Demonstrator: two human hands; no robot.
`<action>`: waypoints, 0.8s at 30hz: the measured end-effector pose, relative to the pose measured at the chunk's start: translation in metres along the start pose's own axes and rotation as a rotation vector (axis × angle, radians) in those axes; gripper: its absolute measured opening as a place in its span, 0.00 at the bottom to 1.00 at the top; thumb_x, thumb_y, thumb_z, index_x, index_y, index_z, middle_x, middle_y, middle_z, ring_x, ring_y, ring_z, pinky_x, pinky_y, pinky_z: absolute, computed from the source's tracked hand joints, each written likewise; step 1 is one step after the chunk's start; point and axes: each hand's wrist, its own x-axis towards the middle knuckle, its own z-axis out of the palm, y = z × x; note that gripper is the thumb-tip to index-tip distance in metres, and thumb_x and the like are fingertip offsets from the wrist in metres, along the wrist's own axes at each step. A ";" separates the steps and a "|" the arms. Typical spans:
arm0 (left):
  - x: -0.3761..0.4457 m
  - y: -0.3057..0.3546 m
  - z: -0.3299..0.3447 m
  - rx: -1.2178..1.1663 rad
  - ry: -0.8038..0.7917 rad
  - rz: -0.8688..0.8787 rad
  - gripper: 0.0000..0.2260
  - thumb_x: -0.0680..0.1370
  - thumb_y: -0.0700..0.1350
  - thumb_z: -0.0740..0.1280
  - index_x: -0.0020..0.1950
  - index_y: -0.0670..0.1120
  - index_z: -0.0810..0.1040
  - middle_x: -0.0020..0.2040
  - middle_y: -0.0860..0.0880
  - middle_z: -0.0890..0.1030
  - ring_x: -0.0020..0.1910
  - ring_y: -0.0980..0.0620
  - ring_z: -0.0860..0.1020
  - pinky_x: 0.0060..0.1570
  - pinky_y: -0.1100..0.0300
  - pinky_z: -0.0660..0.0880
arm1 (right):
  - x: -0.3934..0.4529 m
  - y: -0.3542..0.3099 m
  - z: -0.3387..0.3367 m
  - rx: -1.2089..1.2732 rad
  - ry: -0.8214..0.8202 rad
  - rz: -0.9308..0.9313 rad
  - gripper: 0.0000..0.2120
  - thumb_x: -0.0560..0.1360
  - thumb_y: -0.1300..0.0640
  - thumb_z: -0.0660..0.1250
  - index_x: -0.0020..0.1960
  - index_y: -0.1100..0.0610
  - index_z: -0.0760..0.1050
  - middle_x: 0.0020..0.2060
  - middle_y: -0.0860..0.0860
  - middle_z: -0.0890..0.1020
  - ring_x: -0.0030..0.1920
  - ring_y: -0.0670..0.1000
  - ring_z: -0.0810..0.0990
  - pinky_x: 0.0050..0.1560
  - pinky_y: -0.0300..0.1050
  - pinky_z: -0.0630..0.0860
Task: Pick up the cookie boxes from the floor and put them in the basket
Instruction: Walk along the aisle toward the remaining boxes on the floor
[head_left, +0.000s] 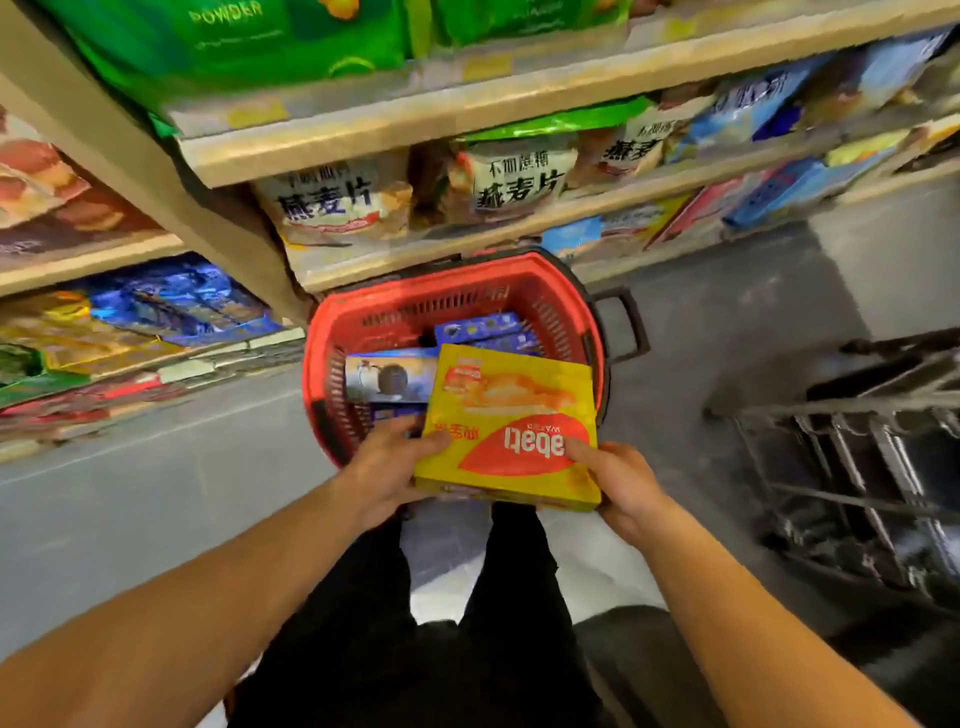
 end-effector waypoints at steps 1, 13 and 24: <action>0.012 -0.007 0.009 -0.025 0.036 -0.029 0.08 0.77 0.42 0.69 0.56 0.46 0.80 0.52 0.45 0.85 0.48 0.46 0.84 0.46 0.46 0.81 | 0.015 -0.001 -0.009 -0.025 -0.013 0.030 0.17 0.76 0.61 0.70 0.62 0.65 0.76 0.53 0.60 0.84 0.50 0.59 0.84 0.47 0.52 0.83; 0.200 -0.071 0.074 -0.106 0.308 -0.170 0.04 0.78 0.43 0.69 0.52 0.47 0.79 0.46 0.48 0.85 0.39 0.52 0.84 0.35 0.57 0.80 | 0.245 -0.016 -0.046 -0.668 0.056 -0.114 0.16 0.77 0.55 0.69 0.64 0.56 0.76 0.56 0.53 0.81 0.55 0.54 0.80 0.54 0.46 0.76; 0.349 -0.102 0.061 0.429 0.571 -0.094 0.07 0.76 0.48 0.67 0.53 0.49 0.79 0.50 0.45 0.82 0.48 0.42 0.79 0.50 0.48 0.78 | 0.410 0.011 -0.008 -1.052 0.118 -0.084 0.22 0.75 0.55 0.67 0.67 0.60 0.71 0.64 0.60 0.76 0.63 0.61 0.76 0.61 0.48 0.72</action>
